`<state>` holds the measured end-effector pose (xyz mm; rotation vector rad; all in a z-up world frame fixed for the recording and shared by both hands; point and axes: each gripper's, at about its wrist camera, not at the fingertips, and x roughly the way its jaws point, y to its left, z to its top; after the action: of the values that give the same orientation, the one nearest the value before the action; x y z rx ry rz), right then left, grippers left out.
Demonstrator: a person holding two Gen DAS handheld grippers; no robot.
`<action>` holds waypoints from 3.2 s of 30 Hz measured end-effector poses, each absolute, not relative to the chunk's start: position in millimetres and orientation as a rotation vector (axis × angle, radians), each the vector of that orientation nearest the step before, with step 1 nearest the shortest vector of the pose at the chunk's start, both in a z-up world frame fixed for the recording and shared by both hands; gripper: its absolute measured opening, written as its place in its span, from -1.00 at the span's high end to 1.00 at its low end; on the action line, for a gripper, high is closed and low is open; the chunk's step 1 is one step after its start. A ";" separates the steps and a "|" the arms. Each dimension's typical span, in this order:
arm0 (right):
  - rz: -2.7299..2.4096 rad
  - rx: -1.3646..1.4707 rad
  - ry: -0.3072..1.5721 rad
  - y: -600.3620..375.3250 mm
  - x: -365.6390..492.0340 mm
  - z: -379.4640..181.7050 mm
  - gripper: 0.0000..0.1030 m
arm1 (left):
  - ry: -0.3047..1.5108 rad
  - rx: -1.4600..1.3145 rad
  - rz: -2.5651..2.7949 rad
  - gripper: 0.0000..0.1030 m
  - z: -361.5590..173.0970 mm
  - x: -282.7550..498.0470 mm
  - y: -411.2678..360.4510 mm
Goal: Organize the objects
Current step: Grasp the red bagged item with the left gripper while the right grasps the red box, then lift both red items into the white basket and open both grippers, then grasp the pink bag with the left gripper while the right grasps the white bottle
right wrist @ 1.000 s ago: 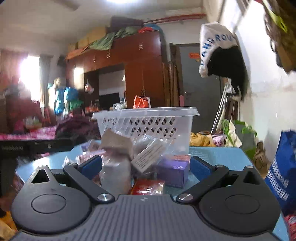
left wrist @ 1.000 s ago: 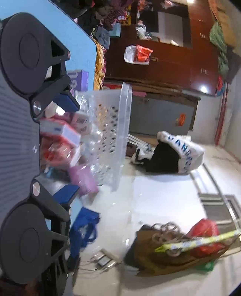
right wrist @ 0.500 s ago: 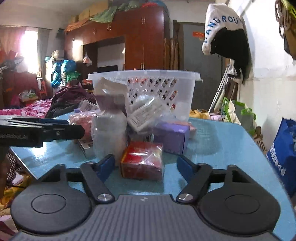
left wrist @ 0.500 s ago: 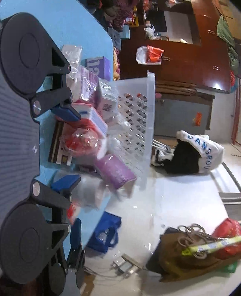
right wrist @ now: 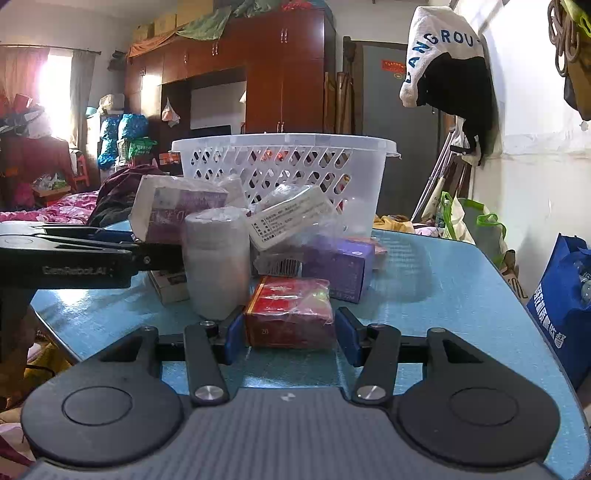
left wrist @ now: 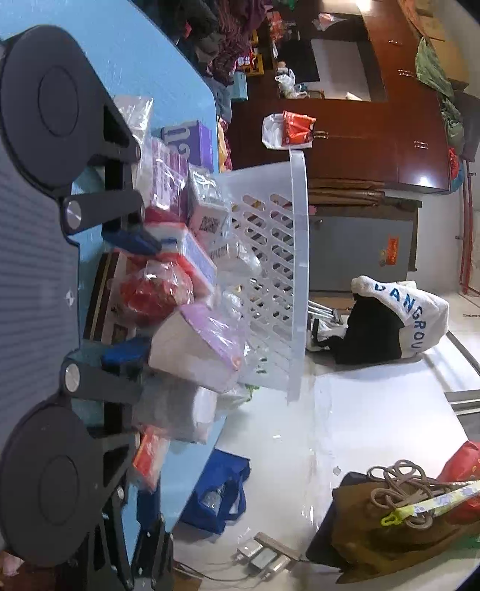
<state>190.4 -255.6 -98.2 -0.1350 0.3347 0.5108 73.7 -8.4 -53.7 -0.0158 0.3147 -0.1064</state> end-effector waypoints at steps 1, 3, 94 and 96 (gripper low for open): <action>0.511 -0.134 0.332 -255.6 190.4 -97.4 -0.07 | 0.313 -0.025 -0.108 0.15 -52.6 73.0 -8.0; 0.511 -0.133 0.331 -256.5 189.9 -96.5 -0.07 | 0.299 -0.029 -0.108 0.16 -51.1 68.7 -4.6; 0.590 0.047 0.251 -265.2 194.6 -83.5 -0.96 | 0.261 0.024 -0.173 -0.06 -60.5 37.8 -0.9; 0.593 0.000 0.261 -254.2 193.8 -84.8 -0.78 | 0.268 0.027 -0.163 -0.06 -61.4 36.2 4.2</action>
<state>193.8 -254.2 -84.8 0.0004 0.2613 0.5930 36.2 4.2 -61.4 0.0273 0.2682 -0.1628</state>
